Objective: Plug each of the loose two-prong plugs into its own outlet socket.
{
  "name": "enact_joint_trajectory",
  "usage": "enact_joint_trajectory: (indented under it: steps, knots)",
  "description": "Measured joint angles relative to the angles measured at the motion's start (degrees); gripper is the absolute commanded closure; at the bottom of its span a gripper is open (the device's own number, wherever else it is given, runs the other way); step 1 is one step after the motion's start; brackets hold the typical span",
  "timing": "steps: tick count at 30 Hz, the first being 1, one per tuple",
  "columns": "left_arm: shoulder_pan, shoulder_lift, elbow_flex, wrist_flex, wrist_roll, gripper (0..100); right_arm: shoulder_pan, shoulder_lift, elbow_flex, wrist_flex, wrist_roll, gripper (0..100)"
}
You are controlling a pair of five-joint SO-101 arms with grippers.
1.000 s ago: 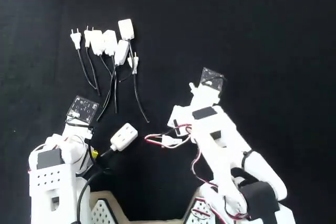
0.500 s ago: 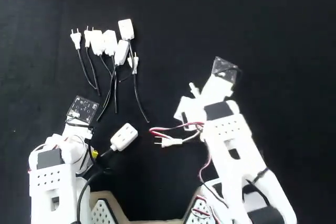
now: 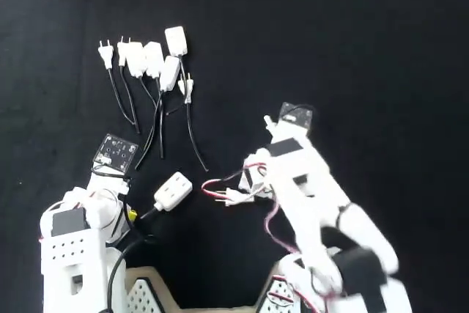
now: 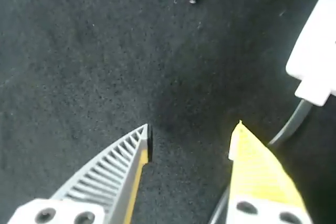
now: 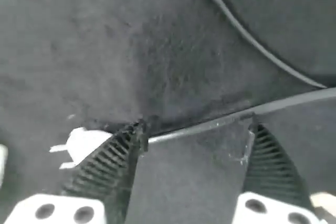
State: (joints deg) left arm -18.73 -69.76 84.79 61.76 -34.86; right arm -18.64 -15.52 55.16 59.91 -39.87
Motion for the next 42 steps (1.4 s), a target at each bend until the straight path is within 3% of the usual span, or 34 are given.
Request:
enact_joint_trajectory:
  steps: [2, 6, 15, 24, 29, 35, 42]
  knots:
    - [0.00, 0.00, 0.00, 0.00, 0.00, 75, 0.00, 5.36, -0.44, -3.08, 0.00, 75.3]
    - [0.00, 0.00, 0.00, 0.00, 0.00, 75, -0.18, 11.60, -2.64, -4.57, 0.35, 94.7]
    - [0.00, 0.00, 0.00, 0.00, 0.00, 75, 0.26, 12.75, -3.96, -3.60, 1.76, 96.3]
    - [0.00, 0.00, 0.00, 0.00, -1.41, 75, 2.64, 7.91, -14.51, 15.74, 11.16, 97.9]
    - [0.00, 0.00, 0.00, 0.00, -1.49, 75, 4.48, 4.13, -15.91, 17.58, 15.38, 98.7]
    - [0.00, 0.00, 0.00, 0.00, -1.49, 75, 4.84, 3.69, -14.24, 7.74, 17.76, 98.7]
    - [0.00, 0.00, 0.00, 0.00, -1.49, 75, 1.93, 3.69, -14.15, -10.02, 40.62, 98.0]
